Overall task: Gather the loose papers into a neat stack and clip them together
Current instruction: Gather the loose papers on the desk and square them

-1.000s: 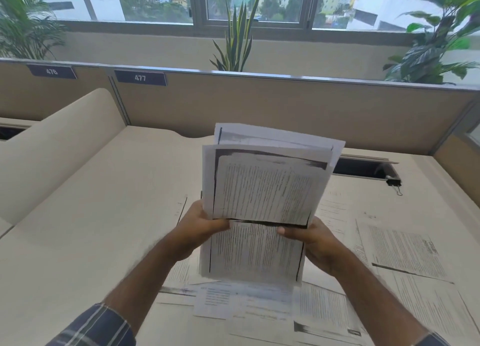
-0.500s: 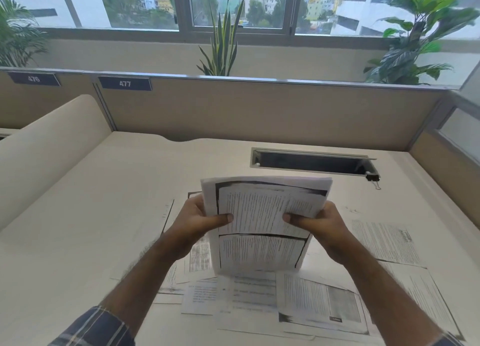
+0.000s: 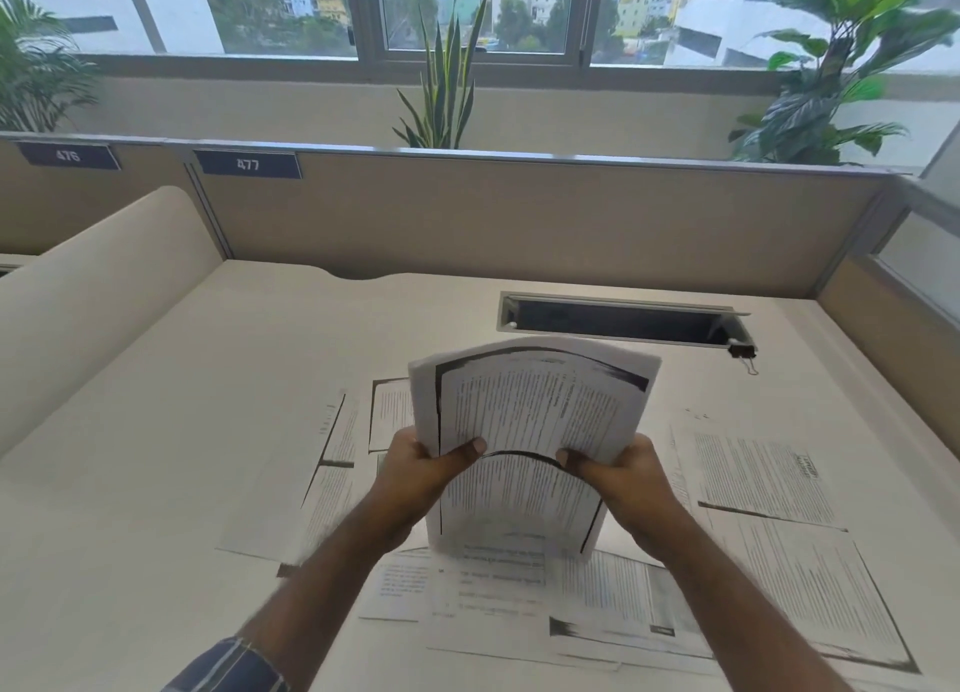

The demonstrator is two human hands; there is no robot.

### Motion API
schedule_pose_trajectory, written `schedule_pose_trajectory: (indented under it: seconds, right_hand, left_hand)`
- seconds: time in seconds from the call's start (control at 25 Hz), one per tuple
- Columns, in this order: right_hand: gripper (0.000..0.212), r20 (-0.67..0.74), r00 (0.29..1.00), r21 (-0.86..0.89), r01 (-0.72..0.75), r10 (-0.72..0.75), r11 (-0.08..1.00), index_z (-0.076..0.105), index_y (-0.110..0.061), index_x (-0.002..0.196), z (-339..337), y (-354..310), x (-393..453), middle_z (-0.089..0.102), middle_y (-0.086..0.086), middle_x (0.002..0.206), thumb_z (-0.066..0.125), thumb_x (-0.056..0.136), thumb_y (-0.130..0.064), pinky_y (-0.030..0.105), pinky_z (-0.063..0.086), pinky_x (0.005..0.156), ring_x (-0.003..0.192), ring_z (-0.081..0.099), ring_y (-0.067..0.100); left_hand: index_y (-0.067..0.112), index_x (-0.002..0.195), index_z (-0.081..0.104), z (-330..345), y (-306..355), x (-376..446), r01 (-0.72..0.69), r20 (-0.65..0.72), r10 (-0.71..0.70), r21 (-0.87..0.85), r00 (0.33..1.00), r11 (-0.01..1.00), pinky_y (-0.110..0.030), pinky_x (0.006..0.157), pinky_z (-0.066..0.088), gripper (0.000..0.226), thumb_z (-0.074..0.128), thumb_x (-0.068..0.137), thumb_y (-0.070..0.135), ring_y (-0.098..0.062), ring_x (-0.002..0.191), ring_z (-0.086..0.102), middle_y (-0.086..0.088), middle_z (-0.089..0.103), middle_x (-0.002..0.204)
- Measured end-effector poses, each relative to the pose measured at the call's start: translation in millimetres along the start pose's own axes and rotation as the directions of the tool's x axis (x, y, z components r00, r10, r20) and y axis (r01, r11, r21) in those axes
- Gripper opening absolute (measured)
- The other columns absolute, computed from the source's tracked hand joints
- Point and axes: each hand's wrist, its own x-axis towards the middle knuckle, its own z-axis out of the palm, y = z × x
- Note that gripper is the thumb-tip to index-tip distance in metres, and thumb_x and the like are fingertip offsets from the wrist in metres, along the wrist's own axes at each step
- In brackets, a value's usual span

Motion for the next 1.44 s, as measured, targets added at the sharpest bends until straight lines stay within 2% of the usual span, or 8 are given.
schedule_pose_trajectory:
  seconds: [0.28,0.4,0.52,0.68,0.84,1.12,1.28,1.44]
  right_hand:
    - [0.015,-0.024,0.998,-0.037,-0.063,0.062,0.997,0.074,-0.015,0.102,9,29,-15,0.076,0.003,0.098,0.068,0.089,-0.011,0.029,0.061,0.075,0.094,0.072,0.019]
    - [0.020,0.006,0.994,-0.039,-0.112,0.112,0.993,0.070,-0.027,0.103,17,37,-20,0.076,-0.006,0.101,0.067,0.090,-0.013,0.023,0.060,0.075,0.097,0.072,0.013]
    - [0.021,-0.035,0.996,-0.017,-0.085,0.084,0.996,0.068,-0.023,0.110,24,33,-16,0.076,-0.002,0.101,0.067,0.090,-0.015,0.030,0.062,0.075,0.093,0.073,0.014]
    - [0.023,-0.068,0.997,0.006,-0.048,0.048,0.999,0.069,-0.019,0.112,35,22,-4,0.077,0.001,0.098,0.065,0.091,-0.010,0.032,0.063,0.072,0.088,0.075,0.014]
    - [0.024,-0.029,0.994,-0.072,-0.106,0.105,0.992,0.067,-0.022,0.109,59,20,16,0.074,-0.002,0.104,0.058,0.092,-0.006,0.040,0.060,0.086,0.096,0.071,0.016]
    - [0.038,0.099,0.980,-0.403,-0.119,0.173,0.907,0.055,-0.013,0.127,103,29,54,0.059,-0.006,0.113,0.049,0.091,-0.002,0.021,0.042,0.086,0.106,0.056,0.012]
    - [0.037,0.078,0.984,-0.676,-0.065,0.160,0.734,0.060,-0.011,0.121,109,60,59,0.062,0.005,0.114,0.051,0.085,-0.005,0.029,0.045,0.092,0.107,0.056,0.022]
    - [0.037,0.009,0.989,-0.726,-0.095,0.147,0.681,0.063,-0.008,0.115,112,78,61,0.061,0.013,0.110,0.052,0.080,-0.003,0.030,0.046,0.090,0.103,0.055,0.026]
  left_hand:
    - [0.026,0.098,0.072,9,-29,-19,-0.007,-0.203,0.006,-0.005,0.979,1.000,-0.024,0.065,0.061,0.013,0.070,0.089,0.016,-0.010,0.086,0.075,0.008,0.078,0.090]
    - [0.018,0.111,0.069,9,-36,-22,0.031,-0.167,-0.030,-0.002,0.986,1.000,-0.033,0.073,0.063,0.021,0.069,0.090,0.023,-0.018,0.093,0.075,-0.003,0.078,0.099]
    - [0.018,0.121,0.057,4,-39,-21,0.023,-0.218,-0.019,0.018,0.976,1.000,-0.040,0.077,0.064,0.031,0.067,0.091,0.023,-0.019,0.096,0.073,-0.003,0.071,0.107]
    - [0.020,0.121,0.056,-7,-45,-16,0.066,-0.288,-0.046,0.062,0.956,0.996,-0.035,0.074,0.064,0.028,0.064,0.094,0.021,-0.019,0.097,0.072,-0.003,0.069,0.109]
    - [0.023,0.119,0.055,-25,-46,-3,0.115,-0.383,-0.043,0.165,0.923,0.980,-0.035,0.084,0.060,0.030,0.068,0.091,0.016,-0.018,0.101,0.069,0.003,0.069,0.109]
    - [0.017,0.141,0.045,-53,-65,37,0.355,-0.396,-0.170,0.461,0.902,0.813,-0.045,0.102,0.051,0.055,0.066,0.090,0.019,-0.026,0.121,0.060,-0.005,0.063,0.133]
    - [0.035,0.148,0.031,-58,-76,40,0.465,-0.387,-0.258,0.731,0.885,0.499,-0.054,0.106,0.036,0.069,0.064,0.087,0.038,-0.032,0.136,0.032,-0.007,0.037,0.147]
    - [0.038,0.149,0.031,-55,-79,41,0.524,-0.442,-0.282,0.698,0.852,0.488,-0.058,0.102,0.039,0.075,0.069,0.084,0.037,-0.037,0.138,0.024,-0.013,0.021,0.152]
